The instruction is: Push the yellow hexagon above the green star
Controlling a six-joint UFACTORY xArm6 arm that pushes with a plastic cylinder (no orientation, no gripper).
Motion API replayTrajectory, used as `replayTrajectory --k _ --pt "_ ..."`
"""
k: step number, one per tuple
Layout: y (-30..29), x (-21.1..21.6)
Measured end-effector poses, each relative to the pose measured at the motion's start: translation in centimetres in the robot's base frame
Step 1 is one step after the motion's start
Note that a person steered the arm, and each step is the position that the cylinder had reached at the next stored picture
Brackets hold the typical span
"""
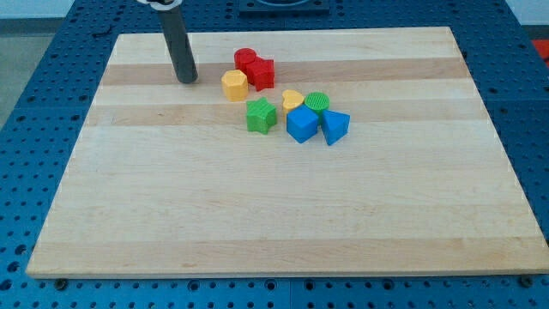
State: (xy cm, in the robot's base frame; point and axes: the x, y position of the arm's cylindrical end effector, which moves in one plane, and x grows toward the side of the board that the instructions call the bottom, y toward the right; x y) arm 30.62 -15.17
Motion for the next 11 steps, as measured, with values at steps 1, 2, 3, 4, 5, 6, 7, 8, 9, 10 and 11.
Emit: replayTrajectory --k 1,2,3,4,5,6,7,8,9,10,11 --pt "1.9 0.0" --pt "3.1 0.1" --pt "4.0 0.4" --pt "5.3 0.7" --pt "7.2 1.6" --pt "8.8 2.1" --pt "10.1 2.0" --pt "10.8 2.0" --pt "11.4 2.0" --pt "12.5 2.0" --pt "12.5 1.1"
